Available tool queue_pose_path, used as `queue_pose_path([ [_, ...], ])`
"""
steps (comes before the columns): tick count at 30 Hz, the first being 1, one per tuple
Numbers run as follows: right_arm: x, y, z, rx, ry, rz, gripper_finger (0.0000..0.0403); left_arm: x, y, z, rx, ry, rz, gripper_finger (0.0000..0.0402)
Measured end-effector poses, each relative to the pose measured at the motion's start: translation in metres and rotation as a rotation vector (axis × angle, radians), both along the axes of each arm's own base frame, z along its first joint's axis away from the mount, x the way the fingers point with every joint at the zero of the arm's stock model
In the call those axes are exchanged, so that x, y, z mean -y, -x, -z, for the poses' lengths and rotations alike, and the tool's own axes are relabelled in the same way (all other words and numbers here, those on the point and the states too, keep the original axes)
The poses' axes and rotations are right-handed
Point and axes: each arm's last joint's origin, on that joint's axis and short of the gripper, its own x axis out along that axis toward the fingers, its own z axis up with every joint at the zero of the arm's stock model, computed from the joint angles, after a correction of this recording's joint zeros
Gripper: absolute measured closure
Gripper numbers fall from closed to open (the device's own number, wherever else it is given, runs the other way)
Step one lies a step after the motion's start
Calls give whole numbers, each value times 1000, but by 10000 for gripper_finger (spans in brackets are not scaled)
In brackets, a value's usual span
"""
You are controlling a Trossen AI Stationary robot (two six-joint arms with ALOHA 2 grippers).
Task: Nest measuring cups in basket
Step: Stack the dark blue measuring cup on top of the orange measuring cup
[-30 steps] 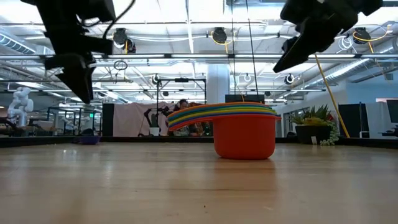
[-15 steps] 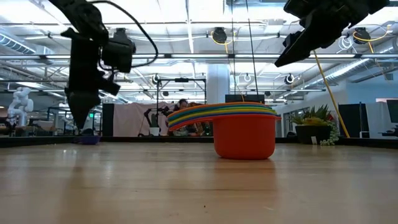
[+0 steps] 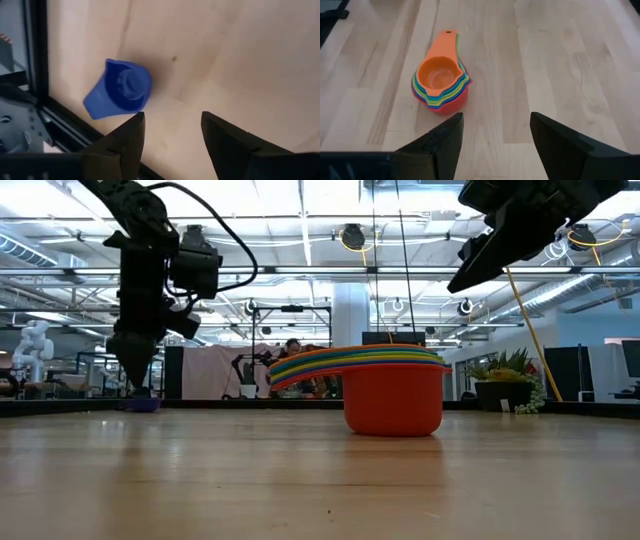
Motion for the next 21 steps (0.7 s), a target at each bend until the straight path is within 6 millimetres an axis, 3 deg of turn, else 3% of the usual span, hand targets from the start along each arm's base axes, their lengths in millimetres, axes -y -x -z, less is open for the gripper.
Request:
queue_pose_path([
  [13,-7,1,0,1,-2,-34,181,-10,14,21,-34,-102,-17,204],
  [21,-7,1,0,0,-5,-30,181,-15,22,35,-6,-29,23,204],
])
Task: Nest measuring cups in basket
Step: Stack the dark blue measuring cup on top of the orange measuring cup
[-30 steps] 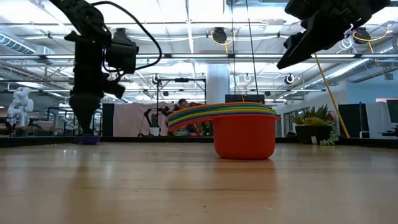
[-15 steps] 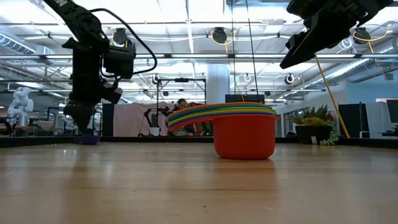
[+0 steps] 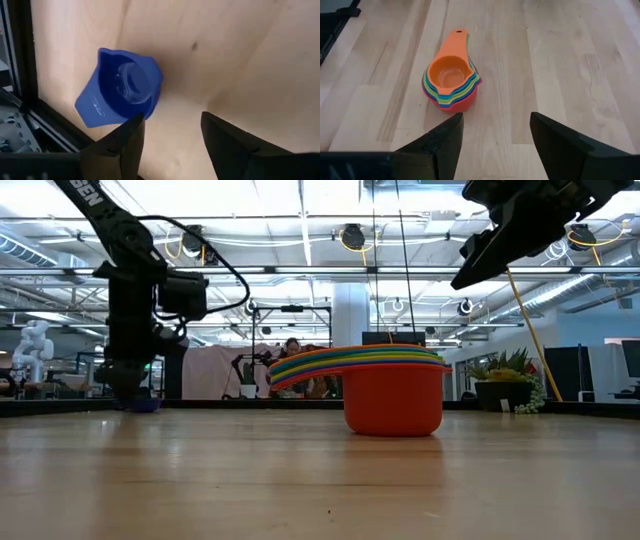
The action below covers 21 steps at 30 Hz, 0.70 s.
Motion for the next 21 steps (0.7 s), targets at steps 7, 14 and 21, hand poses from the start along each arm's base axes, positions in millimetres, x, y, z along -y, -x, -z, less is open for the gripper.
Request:
queue_pose_path([
  [7,0,0,0,0,-5,4,181,-3,-2,-1,-9,-57,30,204],
  [14,0,0,0,-1,-10,9,181,-2,-6,0,49,37,96,206],
  [21,0,0,0,-1,-11,8,181,2,-8,1,131,169,108,262],
])
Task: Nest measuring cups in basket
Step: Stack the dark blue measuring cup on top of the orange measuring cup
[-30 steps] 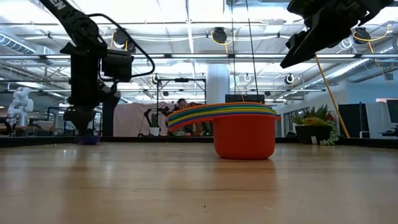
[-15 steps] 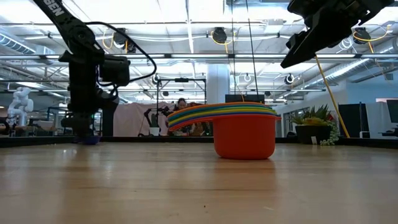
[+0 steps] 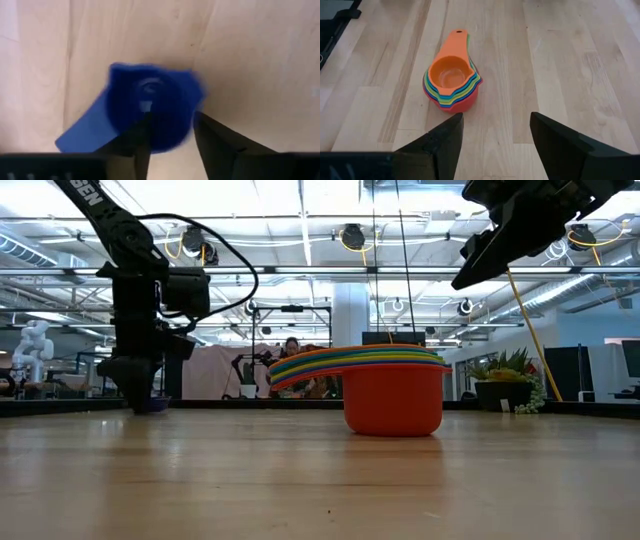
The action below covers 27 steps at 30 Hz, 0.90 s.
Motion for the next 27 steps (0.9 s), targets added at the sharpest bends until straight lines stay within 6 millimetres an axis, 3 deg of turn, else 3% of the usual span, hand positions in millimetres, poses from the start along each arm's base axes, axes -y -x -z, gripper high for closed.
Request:
queue_pose_path([
  [15,0,3,3,-46,41,-31,181,20,-11,-1,105,125,-97,386],
  [19,1,2,3,-33,65,-46,181,33,-22,-4,157,174,-133,389],
  [23,2,1,1,-14,65,-37,181,46,-44,-19,270,208,-141,393],
  [27,4,0,1,-12,53,-15,181,60,-75,-51,447,220,-175,393],
])
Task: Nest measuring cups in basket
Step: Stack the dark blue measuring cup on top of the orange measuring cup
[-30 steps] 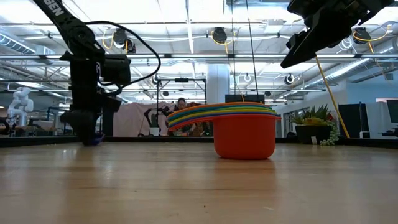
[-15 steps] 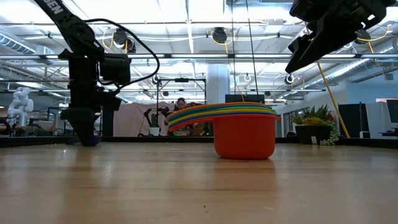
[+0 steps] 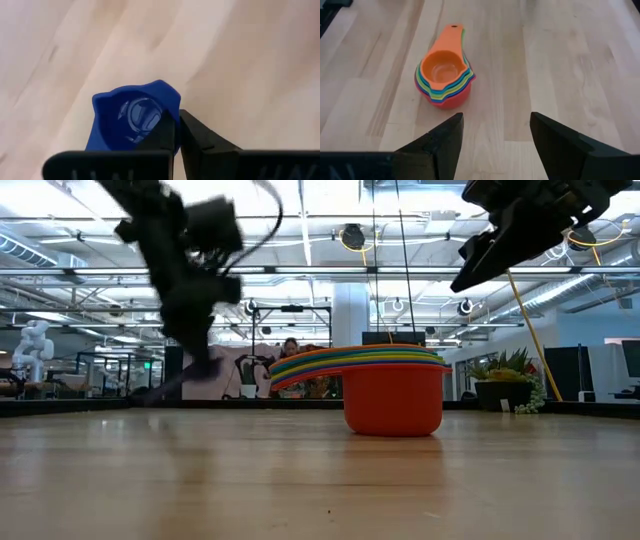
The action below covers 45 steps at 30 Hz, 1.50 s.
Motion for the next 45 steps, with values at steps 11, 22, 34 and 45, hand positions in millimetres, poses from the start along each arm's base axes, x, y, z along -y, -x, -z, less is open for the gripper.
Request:
queue_pose_path([
  [11,4,0,0,-1,-71,82,181,69,-59,-122,498,-34,-117,393],
  [22,4,2,2,-37,-107,118,181,137,-132,-116,280,-40,-40,393],
  [34,5,16,5,-122,-92,124,181,157,-186,-93,135,32,-134,393],
  [45,7,20,0,-85,5,95,181,163,-187,-79,50,126,-122,393],
])
